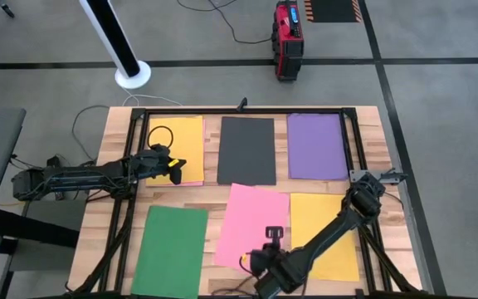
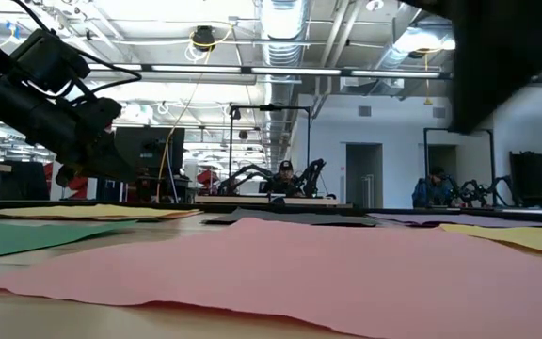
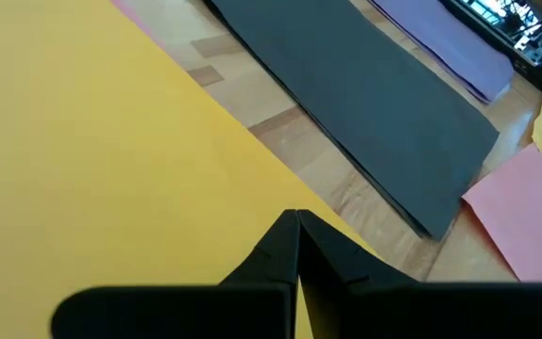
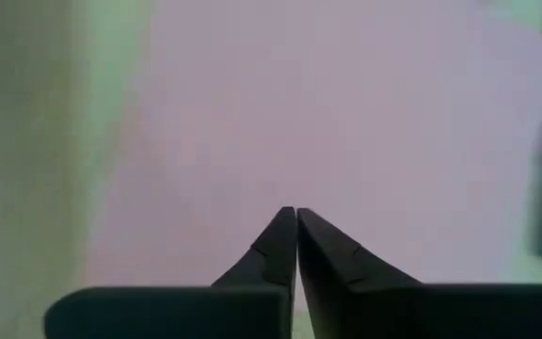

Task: Organize paper
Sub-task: Move the pink paper to the bottom center of the table

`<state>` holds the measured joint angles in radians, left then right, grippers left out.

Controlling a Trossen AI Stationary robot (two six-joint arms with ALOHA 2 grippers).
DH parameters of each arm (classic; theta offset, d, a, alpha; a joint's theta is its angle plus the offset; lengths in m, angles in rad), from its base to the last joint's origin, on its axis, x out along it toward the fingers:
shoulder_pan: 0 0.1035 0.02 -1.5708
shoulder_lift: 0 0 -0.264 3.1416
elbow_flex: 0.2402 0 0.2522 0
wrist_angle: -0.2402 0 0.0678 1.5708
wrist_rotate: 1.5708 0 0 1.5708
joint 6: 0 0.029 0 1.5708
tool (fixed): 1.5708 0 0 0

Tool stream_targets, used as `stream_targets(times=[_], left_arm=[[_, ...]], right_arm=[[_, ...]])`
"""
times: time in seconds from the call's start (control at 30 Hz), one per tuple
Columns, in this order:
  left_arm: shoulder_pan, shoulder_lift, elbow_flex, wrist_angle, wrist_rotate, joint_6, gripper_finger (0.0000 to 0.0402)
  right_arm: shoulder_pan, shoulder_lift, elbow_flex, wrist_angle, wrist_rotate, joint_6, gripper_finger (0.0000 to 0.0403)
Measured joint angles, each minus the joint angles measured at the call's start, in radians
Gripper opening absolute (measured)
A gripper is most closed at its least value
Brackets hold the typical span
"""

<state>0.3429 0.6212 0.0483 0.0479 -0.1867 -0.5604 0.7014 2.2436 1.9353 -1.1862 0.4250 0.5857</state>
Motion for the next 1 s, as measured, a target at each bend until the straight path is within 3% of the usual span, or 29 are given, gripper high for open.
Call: stream_targets(times=[0.2, 0.6, 1.0], left_arm=[[0.000, 0.000, 0.000, -0.006, 0.000, -0.001, 0.0000], [0.000, 0.000, 0.000, -0.015, 0.000, -0.030, 0.0000], [0.000, 0.000, 0.000, -0.023, 0.007, -0.013, 0.0000]], right_arm=[[-0.060, 0.001, -0.062, 0.012, 0.090, 0.163, 0.0001], [-0.165, 0.001, -0.207, 0.279, 0.152, 0.386, 0.0000], [-0.192, 0.001, -0.307, 0.476, 0.100, 0.351, 0.0000]])
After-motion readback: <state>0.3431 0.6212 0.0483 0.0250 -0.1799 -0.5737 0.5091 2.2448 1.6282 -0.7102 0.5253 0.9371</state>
